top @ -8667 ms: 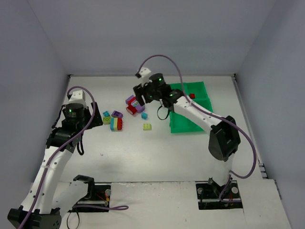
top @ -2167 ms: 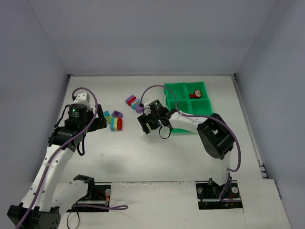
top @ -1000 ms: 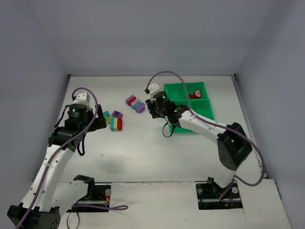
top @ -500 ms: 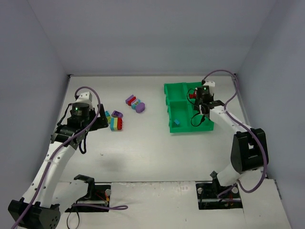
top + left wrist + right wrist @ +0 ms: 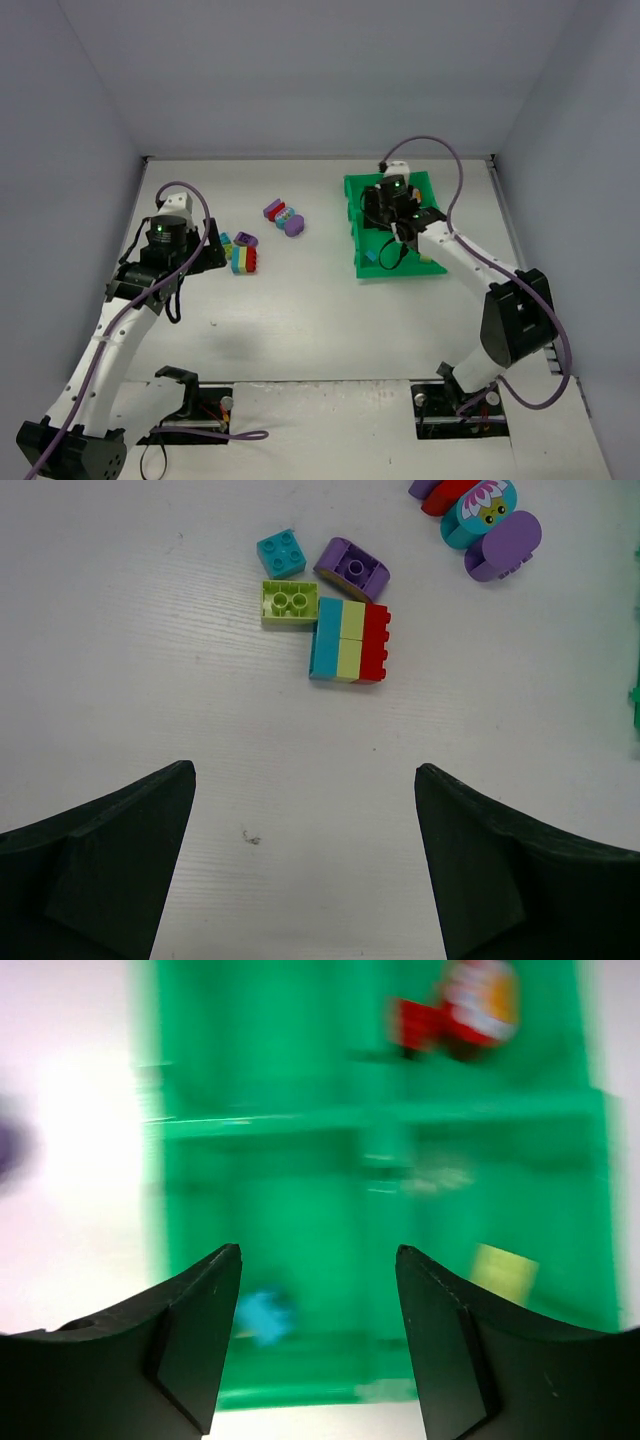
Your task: Sort the legos into containers by color
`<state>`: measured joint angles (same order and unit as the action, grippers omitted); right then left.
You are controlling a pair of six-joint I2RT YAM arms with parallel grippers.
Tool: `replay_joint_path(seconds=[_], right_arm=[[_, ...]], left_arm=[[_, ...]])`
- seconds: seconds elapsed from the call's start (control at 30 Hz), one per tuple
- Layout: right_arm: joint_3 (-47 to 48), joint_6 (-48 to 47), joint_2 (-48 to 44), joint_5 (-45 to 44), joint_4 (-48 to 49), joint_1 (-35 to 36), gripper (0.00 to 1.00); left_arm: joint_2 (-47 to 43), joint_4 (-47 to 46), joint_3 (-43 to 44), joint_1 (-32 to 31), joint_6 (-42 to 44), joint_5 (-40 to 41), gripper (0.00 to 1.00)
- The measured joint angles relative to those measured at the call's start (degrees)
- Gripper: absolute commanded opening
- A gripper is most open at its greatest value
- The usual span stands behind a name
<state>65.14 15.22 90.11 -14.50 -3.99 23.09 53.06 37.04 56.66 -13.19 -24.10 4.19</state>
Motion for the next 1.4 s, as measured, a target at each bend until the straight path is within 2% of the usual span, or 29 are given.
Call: replay_joint_path(seconds=[0.07, 0.17, 0.5, 0.73, 0.97, 1.4], right_arm=[[3.48, -1.75, 0.17, 5.79, 2.36, 6.19, 0.54], [7.61, -3.02, 1.9, 9.77, 3.26, 10.05, 0.53], [31.01, -10.03, 27.15, 20.5, 7.82, 20.41, 0.54], [38.6, -11.37, 39.98, 22.8, 7.28, 23.17, 0.57], [44.94, -11.72, 45.72, 23.93, 7.48, 23.89, 0.59], [50.53, -10.82, 54.64, 23.61, 11.76, 25.03, 0.61]], left_arm=[[0.0, 0.02, 0.0, 0.0, 0.0, 0.17, 0.84], [-0.07, 0.15, 0.0, 0.0, 0.0, 0.5, 0.84], [-3.32, 2.6, -0.35, -0.26, -0.04, 2.4, 0.84], [-5.18, 4.72, -1.44, -0.26, -0.22, 2.78, 0.84], [-5.11, 5.79, -2.1, -0.26, -0.22, 2.8, 0.84], [-4.74, 6.97, -2.1, -0.26, -0.2, 2.93, 0.84]])
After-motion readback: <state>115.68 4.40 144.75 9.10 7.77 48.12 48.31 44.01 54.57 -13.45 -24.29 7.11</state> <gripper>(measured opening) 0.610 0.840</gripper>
